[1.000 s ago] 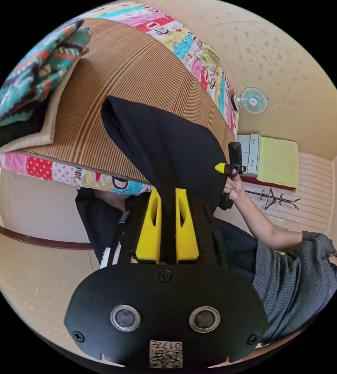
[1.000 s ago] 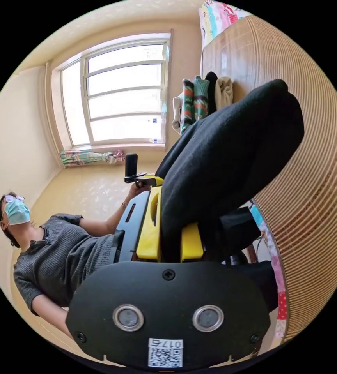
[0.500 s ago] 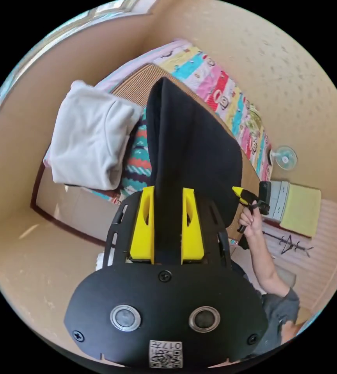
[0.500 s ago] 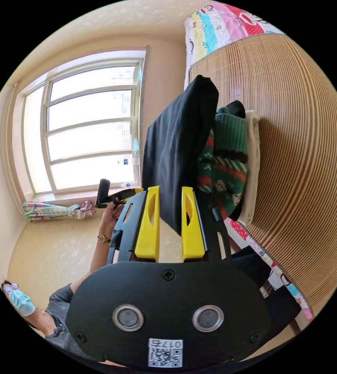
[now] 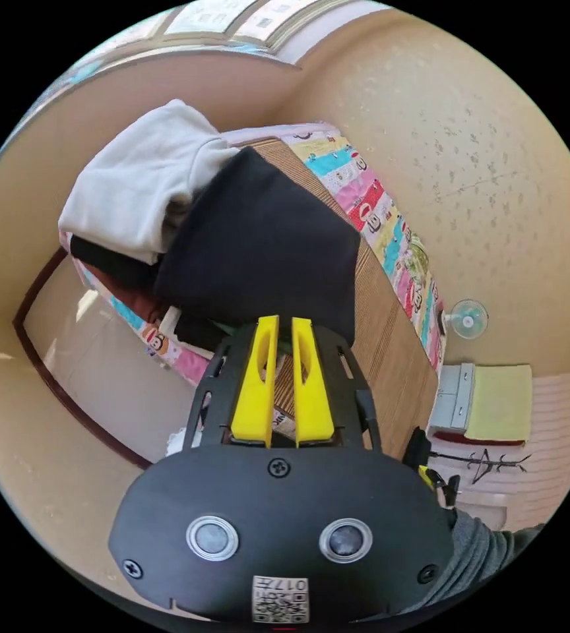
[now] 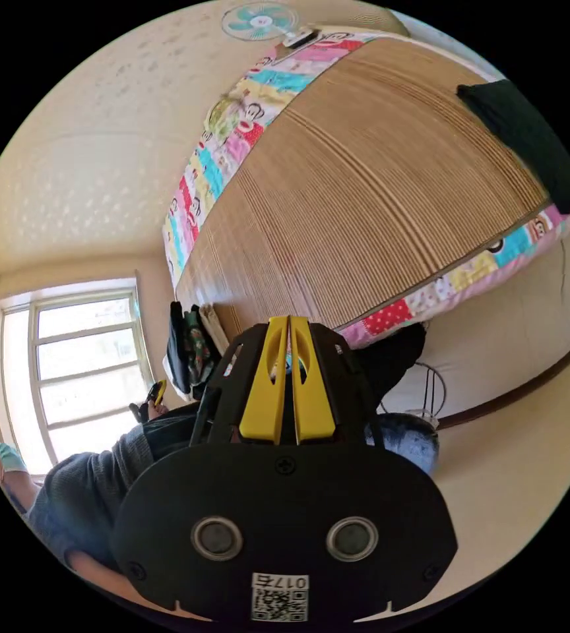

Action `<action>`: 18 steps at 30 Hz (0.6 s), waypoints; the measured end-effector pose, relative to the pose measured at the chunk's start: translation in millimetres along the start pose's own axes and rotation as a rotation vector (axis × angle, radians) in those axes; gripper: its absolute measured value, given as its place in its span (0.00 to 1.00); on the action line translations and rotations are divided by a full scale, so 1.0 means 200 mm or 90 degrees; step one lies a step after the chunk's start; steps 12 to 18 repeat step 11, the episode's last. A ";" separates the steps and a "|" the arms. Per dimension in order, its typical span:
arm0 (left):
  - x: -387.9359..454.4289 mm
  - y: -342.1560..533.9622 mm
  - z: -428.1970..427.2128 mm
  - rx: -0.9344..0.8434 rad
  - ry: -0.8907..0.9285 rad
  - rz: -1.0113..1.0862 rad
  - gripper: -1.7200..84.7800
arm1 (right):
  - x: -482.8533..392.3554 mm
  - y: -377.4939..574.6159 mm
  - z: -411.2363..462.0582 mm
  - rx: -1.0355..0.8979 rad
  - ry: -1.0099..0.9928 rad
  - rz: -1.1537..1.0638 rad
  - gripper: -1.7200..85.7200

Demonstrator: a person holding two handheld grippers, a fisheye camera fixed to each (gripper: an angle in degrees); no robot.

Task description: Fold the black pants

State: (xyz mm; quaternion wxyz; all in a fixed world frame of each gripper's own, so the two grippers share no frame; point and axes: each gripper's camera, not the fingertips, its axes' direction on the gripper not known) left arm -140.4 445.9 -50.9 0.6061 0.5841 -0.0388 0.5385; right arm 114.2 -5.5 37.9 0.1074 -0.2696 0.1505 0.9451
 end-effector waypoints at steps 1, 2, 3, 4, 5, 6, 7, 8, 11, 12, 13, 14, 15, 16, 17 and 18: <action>0.15 -0.03 0.02 0.028 -0.030 0.052 0.02 | 0.00 0.05 -0.07 0.027 0.011 0.003 0.03; 0.22 -0.05 0.03 0.041 -0.035 0.076 0.02 | -0.02 0.14 -0.19 0.070 0.035 0.001 0.03; 0.35 -0.09 0.05 0.057 -0.022 0.116 0.01 | -0.06 0.21 -0.27 0.100 0.064 -0.007 0.03; 0.47 -0.13 0.08 0.072 0.007 0.135 0.01 | -0.08 0.25 -0.30 0.111 0.080 -0.011 0.03; 0.52 -0.14 0.09 0.081 0.024 0.143 0.01 | -0.13 0.31 -0.34 0.131 0.117 -0.021 0.03; 0.64 -0.14 0.11 0.097 0.060 0.165 0.01 | -0.20 0.37 -0.36 0.154 0.159 -0.033 0.02; 0.76 -0.13 0.13 0.110 0.087 0.194 0.01 | -0.23 0.40 -0.37 0.171 0.182 -0.042 0.02; 0.82 -0.11 0.15 0.116 0.096 0.210 0.01 | -0.32 0.48 -0.39 0.223 0.232 -0.068 0.02; 1.12 0.04 0.24 0.137 0.117 0.287 0.01 | -0.53 0.66 -0.44 0.375 0.348 -0.154 0.02; 1.12 0.04 0.24 0.137 0.117 0.287 0.01 | -0.53 0.66 -0.44 0.375 0.348 -0.154 0.02; 1.12 0.04 0.24 0.137 0.117 0.287 0.01 | -0.53 0.66 -0.44 0.375 0.348 -0.154 0.02; 1.12 0.04 0.24 0.137 0.117 0.287 0.01 | -0.53 0.66 -0.44 0.375 0.348 -0.154 0.02; 1.12 0.04 0.24 0.137 0.117 0.287 0.01 | -0.53 0.66 -0.44 0.375 0.348 -0.154 0.02; 1.12 0.04 0.24 0.137 0.117 0.287 0.01 | -0.53 0.66 -0.44 0.375 0.348 -0.154 0.02; 1.12 0.04 0.24 0.137 0.117 0.287 0.01 | -0.53 0.66 -0.44 0.375 0.348 -0.154 0.02; 1.12 0.04 0.24 0.137 0.117 0.287 0.01 | -0.53 0.66 -0.44 0.375 0.348 -0.154 0.02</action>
